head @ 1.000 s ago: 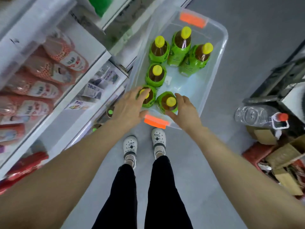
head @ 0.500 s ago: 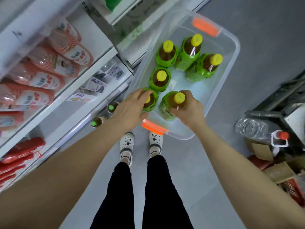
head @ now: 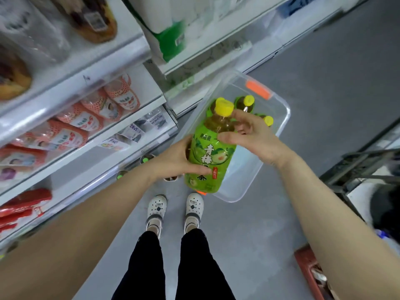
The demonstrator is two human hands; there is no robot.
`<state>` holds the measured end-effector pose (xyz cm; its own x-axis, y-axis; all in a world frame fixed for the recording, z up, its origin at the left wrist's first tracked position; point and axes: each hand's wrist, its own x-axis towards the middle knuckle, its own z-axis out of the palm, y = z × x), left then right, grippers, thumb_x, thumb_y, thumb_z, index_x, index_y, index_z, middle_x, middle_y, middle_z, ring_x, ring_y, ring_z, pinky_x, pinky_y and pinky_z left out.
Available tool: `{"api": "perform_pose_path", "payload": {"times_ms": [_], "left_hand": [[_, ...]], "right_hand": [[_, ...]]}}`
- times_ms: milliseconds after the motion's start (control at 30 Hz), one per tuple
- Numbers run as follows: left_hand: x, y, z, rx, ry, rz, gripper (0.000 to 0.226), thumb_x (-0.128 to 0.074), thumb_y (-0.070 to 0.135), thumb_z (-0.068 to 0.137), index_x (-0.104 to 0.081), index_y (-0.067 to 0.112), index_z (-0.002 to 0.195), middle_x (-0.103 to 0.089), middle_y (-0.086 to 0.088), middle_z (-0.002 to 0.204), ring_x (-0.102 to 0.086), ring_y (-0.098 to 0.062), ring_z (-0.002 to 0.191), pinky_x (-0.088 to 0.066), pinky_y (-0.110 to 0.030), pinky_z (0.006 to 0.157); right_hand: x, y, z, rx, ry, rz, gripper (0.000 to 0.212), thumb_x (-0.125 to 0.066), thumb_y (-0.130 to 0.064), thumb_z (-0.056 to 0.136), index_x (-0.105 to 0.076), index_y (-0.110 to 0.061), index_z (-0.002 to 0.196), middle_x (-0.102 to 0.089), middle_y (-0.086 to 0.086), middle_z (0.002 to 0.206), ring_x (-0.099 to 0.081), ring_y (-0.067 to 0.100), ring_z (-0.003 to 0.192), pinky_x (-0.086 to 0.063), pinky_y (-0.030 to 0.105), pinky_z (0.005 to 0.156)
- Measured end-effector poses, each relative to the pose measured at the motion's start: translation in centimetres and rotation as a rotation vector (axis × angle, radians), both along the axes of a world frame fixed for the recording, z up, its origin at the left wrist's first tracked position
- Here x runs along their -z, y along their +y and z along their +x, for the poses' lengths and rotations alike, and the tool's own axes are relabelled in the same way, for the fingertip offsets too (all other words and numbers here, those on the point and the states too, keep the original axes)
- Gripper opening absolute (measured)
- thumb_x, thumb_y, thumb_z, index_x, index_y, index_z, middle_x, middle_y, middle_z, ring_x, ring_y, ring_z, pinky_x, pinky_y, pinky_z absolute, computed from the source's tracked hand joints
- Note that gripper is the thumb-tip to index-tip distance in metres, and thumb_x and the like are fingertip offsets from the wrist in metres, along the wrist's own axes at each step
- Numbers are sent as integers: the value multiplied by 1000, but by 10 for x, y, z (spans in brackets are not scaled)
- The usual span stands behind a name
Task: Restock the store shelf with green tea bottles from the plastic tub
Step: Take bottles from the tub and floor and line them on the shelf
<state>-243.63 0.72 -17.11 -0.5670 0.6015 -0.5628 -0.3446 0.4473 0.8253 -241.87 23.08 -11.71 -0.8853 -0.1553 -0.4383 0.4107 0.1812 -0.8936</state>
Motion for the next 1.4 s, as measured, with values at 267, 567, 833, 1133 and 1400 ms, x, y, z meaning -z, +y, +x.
{"api": "perform_pose_path", "payload": {"times_ms": [267, 567, 833, 1133, 1400], "left_hand": [[19, -50, 25, -366, -135, -48, 83, -94, 36, 55, -49, 35, 124, -70, 14, 114, -67, -5, 103, -53, -41, 95], [47, -56, 28, -488, -80, -144, 83, -93, 45, 46, -52, 35, 119, -71, 16, 108, -68, -1, 96, -55, -32, 89], [55, -53, 32, -540, -121, -131, 82, -93, 37, 51, -53, 30, 122, -71, 13, 110, -68, -1, 95, -54, -26, 82], [49, -47, 19, -466, -133, -186, 78, -91, 44, 50, -54, 34, 118, -70, 16, 106, -68, 3, 91, -53, -23, 81], [48, -45, 17, -481, -147, -180, 79, -83, 45, 56, -55, 26, 127, -71, 12, 111, -69, -2, 96, -54, -28, 86]], "right_hand": [[124, 3, -9, 240, -114, 361, 61, -77, -27, 84, -50, -13, 137, -56, 5, 128, -56, 20, 115, -48, 31, 90], [212, -28, -14, 159, -13, 516, 92, -89, -22, 66, -38, -13, 142, -50, 1, 136, -50, 15, 117, -46, 42, 99], [220, -9, 7, 301, 27, 522, 75, -89, -36, 60, -44, -23, 120, -61, -5, 115, -62, 17, 87, -55, 45, 82], [211, 13, 13, -59, -5, 720, 117, -94, -24, 58, -25, -28, 152, -39, 19, 134, -46, 34, 121, -41, 40, 103], [215, 24, -9, -181, 21, 712, 102, -95, -15, 54, -37, -16, 138, -57, 10, 131, -59, 37, 111, -46, 37, 89]]}}
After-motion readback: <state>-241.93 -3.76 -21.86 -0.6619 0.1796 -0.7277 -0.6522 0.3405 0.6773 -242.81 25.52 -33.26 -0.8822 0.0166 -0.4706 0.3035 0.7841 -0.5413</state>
